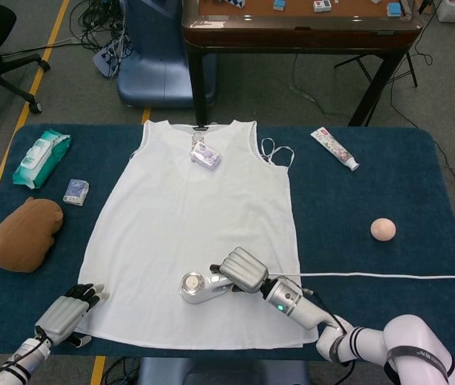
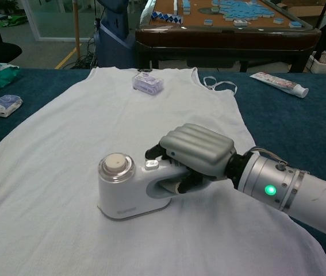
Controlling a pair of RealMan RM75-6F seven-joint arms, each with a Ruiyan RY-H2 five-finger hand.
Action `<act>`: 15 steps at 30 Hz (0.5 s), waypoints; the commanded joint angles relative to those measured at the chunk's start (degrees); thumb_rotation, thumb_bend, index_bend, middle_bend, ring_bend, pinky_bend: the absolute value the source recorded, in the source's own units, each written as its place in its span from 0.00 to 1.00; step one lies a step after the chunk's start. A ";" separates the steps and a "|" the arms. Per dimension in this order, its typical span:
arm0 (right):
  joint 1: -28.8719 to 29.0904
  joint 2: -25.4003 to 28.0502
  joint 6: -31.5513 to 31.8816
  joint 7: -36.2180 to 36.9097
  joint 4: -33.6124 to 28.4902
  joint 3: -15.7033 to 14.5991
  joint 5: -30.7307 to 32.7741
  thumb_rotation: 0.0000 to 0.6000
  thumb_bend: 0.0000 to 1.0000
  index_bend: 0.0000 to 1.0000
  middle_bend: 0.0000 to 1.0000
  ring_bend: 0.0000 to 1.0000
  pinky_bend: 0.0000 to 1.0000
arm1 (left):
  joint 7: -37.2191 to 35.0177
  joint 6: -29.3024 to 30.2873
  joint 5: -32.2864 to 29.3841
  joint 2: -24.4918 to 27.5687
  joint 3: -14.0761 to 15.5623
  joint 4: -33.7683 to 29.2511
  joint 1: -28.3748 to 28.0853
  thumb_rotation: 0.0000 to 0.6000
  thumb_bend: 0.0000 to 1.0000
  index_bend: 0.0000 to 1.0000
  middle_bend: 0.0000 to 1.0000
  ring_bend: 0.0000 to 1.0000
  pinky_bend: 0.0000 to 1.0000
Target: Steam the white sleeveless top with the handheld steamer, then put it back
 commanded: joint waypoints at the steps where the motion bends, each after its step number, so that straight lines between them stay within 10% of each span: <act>1: -0.30 0.55 0.22 0.05 0.41 0.23 0.44 1.00 0.53 0.71 0.84 0.83 0.80 | -0.03 0.01 0.02 -0.05 -0.01 0.08 -0.02 0.95 0.17 0.14 0.06 0.02 0.03; 15: -1.12 4.40 0.64 -1.04 0.66 1.78 2.59 1.00 0.53 0.71 0.84 0.83 0.80 | -0.59 0.25 0.53 -0.45 0.21 0.62 0.06 0.95 0.17 0.14 0.06 0.02 0.03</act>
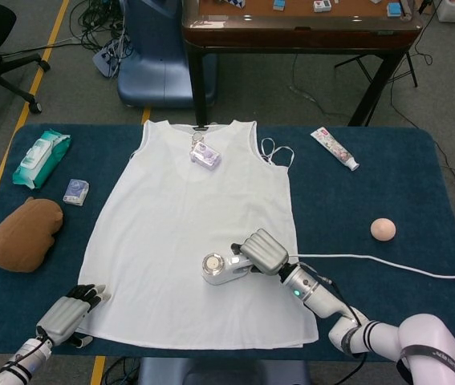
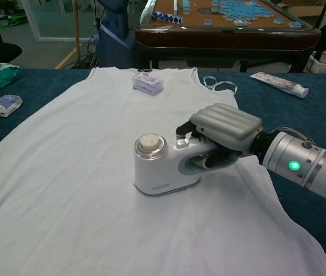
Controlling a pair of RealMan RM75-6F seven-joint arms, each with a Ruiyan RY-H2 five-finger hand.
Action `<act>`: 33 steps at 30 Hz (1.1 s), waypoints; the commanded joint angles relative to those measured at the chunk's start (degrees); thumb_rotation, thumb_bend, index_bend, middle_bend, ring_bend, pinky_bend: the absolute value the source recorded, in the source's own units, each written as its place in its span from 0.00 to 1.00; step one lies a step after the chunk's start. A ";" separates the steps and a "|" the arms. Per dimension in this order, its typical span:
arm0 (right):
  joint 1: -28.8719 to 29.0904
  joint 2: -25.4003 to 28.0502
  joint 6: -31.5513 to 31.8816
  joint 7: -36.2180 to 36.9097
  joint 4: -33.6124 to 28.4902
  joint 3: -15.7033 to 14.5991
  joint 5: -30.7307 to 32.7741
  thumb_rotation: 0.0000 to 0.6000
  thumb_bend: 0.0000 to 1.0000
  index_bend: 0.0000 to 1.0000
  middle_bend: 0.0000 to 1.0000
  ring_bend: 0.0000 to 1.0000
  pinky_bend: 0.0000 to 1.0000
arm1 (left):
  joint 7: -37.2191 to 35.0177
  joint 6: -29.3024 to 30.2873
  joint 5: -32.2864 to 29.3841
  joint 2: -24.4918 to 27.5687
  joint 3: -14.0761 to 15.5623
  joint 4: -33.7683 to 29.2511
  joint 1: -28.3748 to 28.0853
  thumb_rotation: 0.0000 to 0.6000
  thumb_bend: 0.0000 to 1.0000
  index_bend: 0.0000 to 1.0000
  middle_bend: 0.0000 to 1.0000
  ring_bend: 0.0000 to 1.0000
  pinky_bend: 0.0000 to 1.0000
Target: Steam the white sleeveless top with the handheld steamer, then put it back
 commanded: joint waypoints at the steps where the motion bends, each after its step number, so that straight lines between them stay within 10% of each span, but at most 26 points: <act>1: 0.29 0.16 -0.31 -0.51 -0.60 -0.23 -0.32 1.00 0.53 0.71 0.84 0.83 0.80 | -0.07 0.19 0.08 0.04 0.02 -0.02 0.08 0.95 0.17 0.14 0.06 0.02 0.03; 33: 2.69 -3.39 -0.94 -3.11 1.46 -1.49 -3.45 1.00 0.53 0.71 0.84 0.83 0.80 | -0.55 1.50 1.11 0.43 0.41 -0.29 0.74 0.95 0.17 0.14 0.06 0.02 0.03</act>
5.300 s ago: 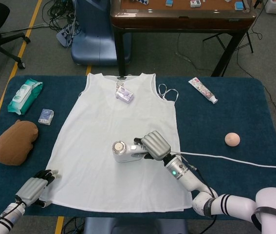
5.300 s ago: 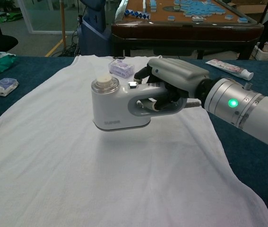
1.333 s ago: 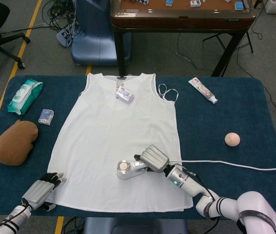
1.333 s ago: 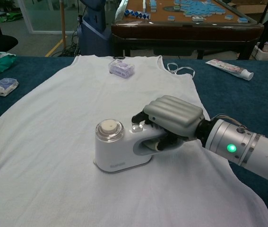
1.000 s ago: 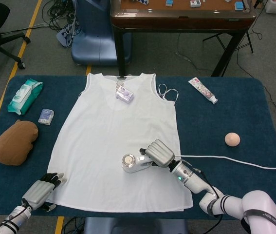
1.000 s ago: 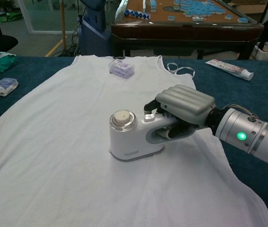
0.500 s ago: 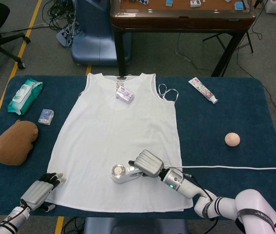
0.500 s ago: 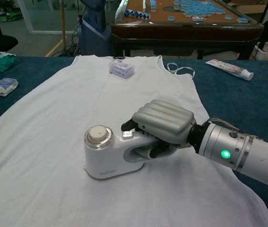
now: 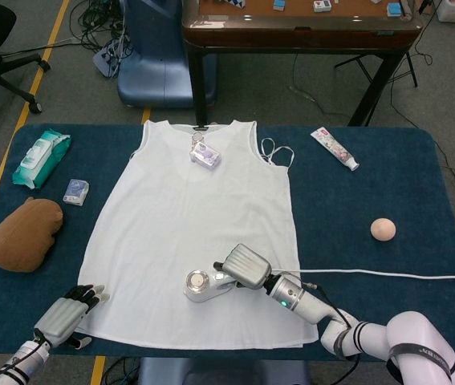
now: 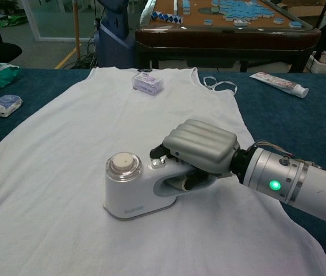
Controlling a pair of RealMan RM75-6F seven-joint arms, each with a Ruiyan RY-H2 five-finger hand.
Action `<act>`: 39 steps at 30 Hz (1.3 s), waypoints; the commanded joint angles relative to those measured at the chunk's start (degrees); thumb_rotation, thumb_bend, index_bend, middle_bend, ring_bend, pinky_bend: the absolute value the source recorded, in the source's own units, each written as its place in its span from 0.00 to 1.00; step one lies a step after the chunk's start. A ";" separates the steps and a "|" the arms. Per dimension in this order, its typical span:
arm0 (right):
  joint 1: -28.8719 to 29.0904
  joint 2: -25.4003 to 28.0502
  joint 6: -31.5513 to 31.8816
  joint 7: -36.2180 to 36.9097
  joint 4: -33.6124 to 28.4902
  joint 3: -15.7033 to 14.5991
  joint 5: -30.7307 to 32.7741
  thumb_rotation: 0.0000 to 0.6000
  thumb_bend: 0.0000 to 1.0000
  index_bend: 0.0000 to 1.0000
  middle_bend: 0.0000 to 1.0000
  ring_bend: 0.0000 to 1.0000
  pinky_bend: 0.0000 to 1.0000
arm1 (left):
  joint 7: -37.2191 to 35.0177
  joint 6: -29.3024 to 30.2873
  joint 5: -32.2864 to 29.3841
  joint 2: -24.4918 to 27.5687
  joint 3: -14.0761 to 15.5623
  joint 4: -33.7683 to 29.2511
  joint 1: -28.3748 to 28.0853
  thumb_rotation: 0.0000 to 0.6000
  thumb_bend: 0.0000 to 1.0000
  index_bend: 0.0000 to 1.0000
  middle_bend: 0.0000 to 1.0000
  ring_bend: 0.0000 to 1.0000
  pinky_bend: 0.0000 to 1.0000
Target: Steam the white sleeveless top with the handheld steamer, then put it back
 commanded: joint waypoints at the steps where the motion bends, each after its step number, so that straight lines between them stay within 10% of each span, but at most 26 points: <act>1: 0.29 -0.67 0.37 0.14 1.20 0.94 0.57 1.00 0.53 0.71 0.84 0.83 0.80 | -0.01 0.00 0.01 -0.02 -0.01 0.00 0.00 0.95 0.17 0.14 0.06 0.02 0.03; 29: -2.09 2.91 4.04 0.69 -3.06 -3.95 -2.78 1.00 0.53 0.71 0.85 0.83 0.80 | 0.52 -0.22 0.20 0.06 -0.02 -0.47 -0.19 0.95 0.17 0.14 0.06 0.02 0.03; 39: -3.88 5.35 9.66 2.05 -5.23 -0.19 -1.04 1.00 0.53 0.71 0.85 0.83 0.80 | 1.21 0.26 0.24 0.60 -0.31 -1.33 -0.27 0.96 0.17 0.14 0.06 0.02 0.03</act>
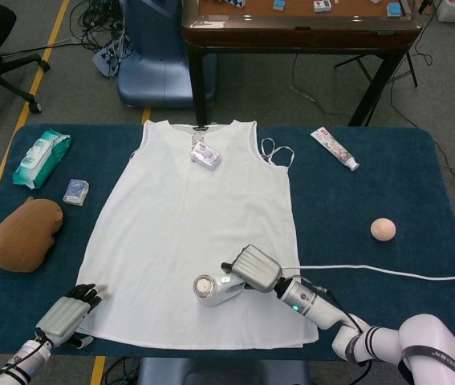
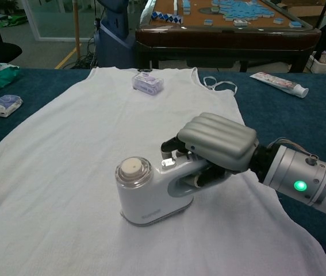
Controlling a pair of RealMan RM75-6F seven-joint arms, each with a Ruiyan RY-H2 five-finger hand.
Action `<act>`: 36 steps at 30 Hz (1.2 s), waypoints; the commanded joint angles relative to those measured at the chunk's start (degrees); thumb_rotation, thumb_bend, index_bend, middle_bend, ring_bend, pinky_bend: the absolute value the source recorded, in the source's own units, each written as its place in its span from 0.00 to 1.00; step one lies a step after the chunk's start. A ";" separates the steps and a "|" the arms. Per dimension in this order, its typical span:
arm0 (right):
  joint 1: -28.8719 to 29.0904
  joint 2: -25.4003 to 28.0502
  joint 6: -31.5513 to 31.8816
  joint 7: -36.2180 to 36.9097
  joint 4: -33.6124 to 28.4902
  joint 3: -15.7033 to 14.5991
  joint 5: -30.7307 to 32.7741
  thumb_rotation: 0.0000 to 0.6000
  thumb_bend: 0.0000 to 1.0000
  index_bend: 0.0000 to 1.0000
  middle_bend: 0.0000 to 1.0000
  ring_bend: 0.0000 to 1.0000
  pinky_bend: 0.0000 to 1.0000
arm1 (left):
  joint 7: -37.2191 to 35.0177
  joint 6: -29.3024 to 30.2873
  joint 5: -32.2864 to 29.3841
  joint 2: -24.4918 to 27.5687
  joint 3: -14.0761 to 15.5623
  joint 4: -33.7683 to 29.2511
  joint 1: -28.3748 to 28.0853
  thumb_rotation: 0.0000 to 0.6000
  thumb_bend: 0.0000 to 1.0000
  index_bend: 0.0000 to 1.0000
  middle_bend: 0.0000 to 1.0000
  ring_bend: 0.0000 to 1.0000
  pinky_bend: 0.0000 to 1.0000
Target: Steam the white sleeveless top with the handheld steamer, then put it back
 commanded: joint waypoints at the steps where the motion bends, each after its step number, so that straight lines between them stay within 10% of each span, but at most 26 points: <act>1: -1.46 2.73 2.85 0.26 -2.10 1.41 0.94 1.00 0.53 0.71 0.85 0.83 0.80 | 0.30 0.28 0.10 0.26 -0.15 -0.29 -0.04 0.97 0.17 0.14 0.06 0.02 0.03; 15: -12.18 19.30 11.91 -1.87 -11.80 -0.22 4.02 1.00 0.53 0.71 0.85 0.83 0.80 | 2.58 5.94 0.41 3.36 -2.41 -4.22 1.02 1.00 0.17 0.14 0.06 0.02 0.03; 36: -22.44 15.59 8.78 11.63 7.83 -0.26 11.61 1.00 0.53 0.71 0.83 0.82 0.80 | 2.77 8.87 -0.49 4.77 -3.46 -6.11 2.73 1.00 0.17 0.14 0.06 0.02 0.03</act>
